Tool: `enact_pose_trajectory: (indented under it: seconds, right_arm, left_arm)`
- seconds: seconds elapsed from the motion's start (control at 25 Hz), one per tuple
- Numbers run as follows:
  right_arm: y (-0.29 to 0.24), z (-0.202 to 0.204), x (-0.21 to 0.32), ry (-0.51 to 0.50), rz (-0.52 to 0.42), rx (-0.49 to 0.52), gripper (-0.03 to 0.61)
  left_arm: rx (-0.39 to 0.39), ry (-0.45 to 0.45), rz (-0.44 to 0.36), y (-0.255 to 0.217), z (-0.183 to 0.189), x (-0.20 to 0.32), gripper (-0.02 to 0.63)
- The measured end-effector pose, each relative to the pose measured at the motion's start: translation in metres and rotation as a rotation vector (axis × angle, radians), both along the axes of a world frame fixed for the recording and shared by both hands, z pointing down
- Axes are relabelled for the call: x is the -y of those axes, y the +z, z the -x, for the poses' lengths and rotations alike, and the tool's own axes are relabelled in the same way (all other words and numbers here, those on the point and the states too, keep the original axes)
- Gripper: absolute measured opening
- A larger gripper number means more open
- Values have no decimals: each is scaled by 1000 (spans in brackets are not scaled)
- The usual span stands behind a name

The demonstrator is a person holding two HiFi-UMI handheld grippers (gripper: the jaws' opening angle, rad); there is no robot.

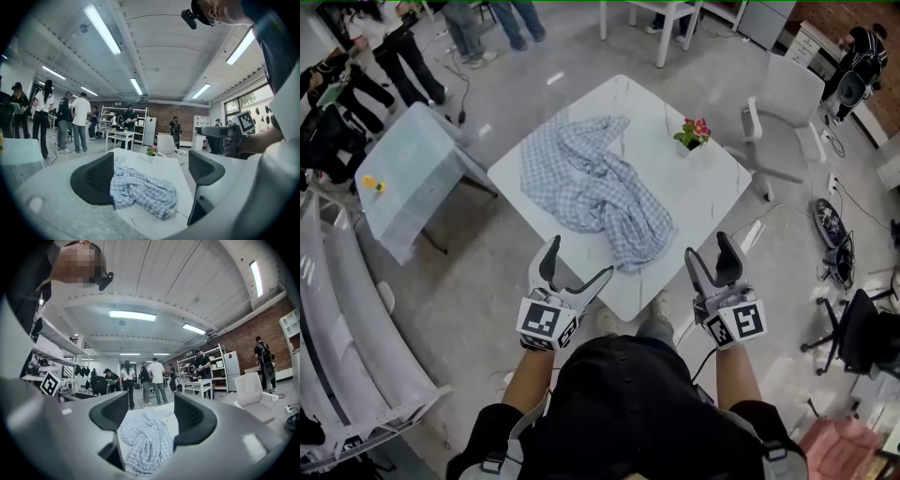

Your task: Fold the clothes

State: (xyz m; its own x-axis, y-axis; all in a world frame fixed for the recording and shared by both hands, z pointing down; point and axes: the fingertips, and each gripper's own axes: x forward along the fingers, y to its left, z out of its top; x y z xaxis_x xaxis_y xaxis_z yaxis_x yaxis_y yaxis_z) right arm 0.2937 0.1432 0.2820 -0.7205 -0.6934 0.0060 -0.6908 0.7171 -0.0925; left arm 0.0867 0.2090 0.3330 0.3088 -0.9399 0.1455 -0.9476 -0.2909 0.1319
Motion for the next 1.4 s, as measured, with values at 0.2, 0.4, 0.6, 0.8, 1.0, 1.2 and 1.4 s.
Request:
enact_pose_trajectory:
  seconds: [0.2,0.4,0.6,0.8,1.0,1.2,1.4]
  right_arm:
    - [30,-9,33,14,50,-39,278]
    - [63,-8,61,-22,112,-81,260]
    - [102,4,87,-113,183,-147,241]
    - [138,14,109,-196,254,-205,232]
    - [194,9,124,-203,327,-294,226]
    - [241,4,123,-221,398,-380,225]
    - [266,4,124,-241,433,-427,227]
  left_arm:
    - [15,36,76,32,-11,23,488]
    - [23,57,153,63,-25,38,449]
    - [38,47,227,91,-38,56,394]
    - [61,26,298,124,-48,71,391]
    - [104,44,407,170,-62,77,391]
    - [108,44,521,211,-68,68,402]
    - [104,55,584,233,-76,61,402]
